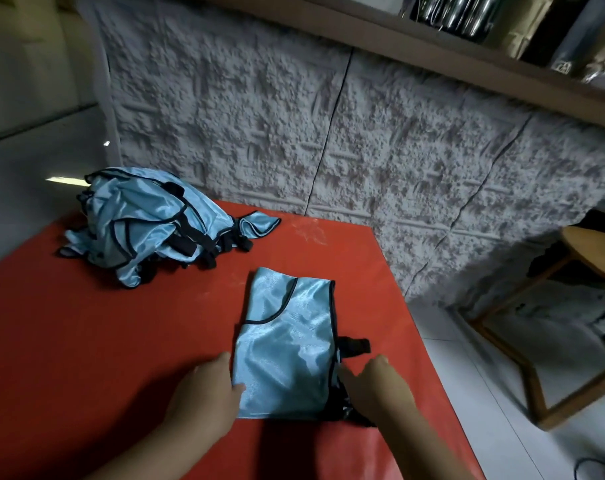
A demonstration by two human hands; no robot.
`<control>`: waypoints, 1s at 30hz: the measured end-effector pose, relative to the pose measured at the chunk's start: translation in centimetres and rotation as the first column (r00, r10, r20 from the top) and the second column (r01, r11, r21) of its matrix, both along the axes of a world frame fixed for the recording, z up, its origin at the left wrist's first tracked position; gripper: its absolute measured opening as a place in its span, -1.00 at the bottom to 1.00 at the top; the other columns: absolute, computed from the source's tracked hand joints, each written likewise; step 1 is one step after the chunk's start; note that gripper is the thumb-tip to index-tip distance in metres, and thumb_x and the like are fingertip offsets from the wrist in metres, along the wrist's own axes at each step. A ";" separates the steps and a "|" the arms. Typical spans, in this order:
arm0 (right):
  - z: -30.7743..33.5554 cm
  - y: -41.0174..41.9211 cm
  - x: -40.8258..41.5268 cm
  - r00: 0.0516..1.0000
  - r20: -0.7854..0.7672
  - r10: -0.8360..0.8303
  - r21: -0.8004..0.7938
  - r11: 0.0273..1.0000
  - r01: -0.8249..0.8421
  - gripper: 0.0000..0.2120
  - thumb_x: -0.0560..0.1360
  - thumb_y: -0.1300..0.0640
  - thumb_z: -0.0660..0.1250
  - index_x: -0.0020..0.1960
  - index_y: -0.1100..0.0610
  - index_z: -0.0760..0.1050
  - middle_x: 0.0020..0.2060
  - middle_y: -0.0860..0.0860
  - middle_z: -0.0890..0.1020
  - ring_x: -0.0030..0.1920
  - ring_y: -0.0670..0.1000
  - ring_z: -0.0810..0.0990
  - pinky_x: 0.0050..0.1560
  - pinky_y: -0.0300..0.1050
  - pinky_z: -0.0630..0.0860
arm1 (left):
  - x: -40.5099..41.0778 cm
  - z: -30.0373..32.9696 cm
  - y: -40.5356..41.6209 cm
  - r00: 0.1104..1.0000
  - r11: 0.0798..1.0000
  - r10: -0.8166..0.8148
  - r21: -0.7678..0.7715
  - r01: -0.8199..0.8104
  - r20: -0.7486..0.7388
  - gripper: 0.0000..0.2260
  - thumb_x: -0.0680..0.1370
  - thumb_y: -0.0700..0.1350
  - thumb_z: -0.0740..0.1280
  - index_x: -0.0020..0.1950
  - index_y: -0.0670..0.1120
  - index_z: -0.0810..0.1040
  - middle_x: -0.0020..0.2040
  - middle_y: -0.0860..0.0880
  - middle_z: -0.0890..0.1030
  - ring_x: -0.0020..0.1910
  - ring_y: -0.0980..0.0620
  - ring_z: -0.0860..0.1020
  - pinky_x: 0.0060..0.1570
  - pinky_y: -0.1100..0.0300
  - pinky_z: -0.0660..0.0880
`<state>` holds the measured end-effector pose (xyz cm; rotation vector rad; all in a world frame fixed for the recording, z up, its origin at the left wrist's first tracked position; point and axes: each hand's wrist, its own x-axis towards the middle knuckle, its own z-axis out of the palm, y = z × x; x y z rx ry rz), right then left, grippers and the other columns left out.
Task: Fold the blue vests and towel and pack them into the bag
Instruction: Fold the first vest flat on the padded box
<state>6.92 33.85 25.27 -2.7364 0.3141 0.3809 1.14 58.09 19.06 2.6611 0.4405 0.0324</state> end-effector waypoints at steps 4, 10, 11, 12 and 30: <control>-1.6 0.0 -2.5 0.999 -0.026 -0.024 0.071 0.997 0.026 -0.46 0.47 -0.33 0.34 -0.36 0.11 0.36 -0.44 -0.04 0.44 -0.16 0.14 0.61 -0.19 -0.05 0.43 | 0.3 0.3 -1.1 0.984 0.975 0.112 -0.178 -0.136 -0.139 -0.74 0.45 0.09 0.46 -0.11 -0.06 0.50 0.00 -0.05 0.68 0.02 -0.08 0.64 -0.15 0.14 0.44; -3.0 1.2 -1.9 0.993 -0.066 -0.102 0.205 0.972 0.113 -0.70 0.27 -0.05 0.41 -0.39 0.18 0.47 -0.54 0.00 0.50 -0.46 0.05 0.51 -0.45 -0.17 0.37 | 0.8 1.0 -1.6 0.946 0.898 0.152 -0.360 -0.253 -0.285 -0.74 0.34 -0.10 0.43 -0.46 -0.15 0.44 -0.63 0.03 0.43 -0.55 -0.02 0.47 -0.52 0.27 0.29; -2.9 1.4 -1.8 0.994 -0.063 -0.089 0.185 0.978 0.100 -0.71 0.29 -0.03 0.40 -0.38 0.18 0.46 -0.51 -0.01 0.50 -0.44 0.05 0.50 -0.47 -0.17 0.33 | 0.8 0.9 -1.5 0.949 0.900 0.163 -0.353 -0.255 -0.271 -0.74 0.35 -0.12 0.41 -0.47 -0.14 0.40 -0.63 0.03 0.40 -0.55 -0.03 0.44 -0.52 0.26 0.27; -2.7 1.4 -1.7 0.995 -0.052 -0.083 0.166 0.982 0.090 -0.71 0.32 -0.03 0.39 -0.38 0.17 0.45 -0.48 -0.02 0.50 -0.42 0.05 0.49 -0.48 -0.16 0.31 | 0.7 0.9 -1.4 0.950 0.902 0.177 -0.344 -0.261 -0.255 -0.73 0.35 -0.13 0.39 -0.47 -0.14 0.37 -0.61 0.03 0.39 -0.54 -0.04 0.42 -0.51 0.23 0.25; -4.2 2.4 -1.1 0.995 0.027 -0.092 0.245 0.966 0.082 -0.48 0.46 0.05 0.27 0.40 0.11 0.30 -0.05 0.03 0.65 -0.01 0.15 0.66 -0.03 -0.06 0.56 | -1.8 0.6 0.1 0.956 0.739 0.168 -0.612 -0.283 -0.239 -0.92 0.43 -0.29 0.36 -0.26 -0.22 0.60 -0.38 -0.21 0.67 -0.40 -0.18 0.68 -0.27 -0.02 0.64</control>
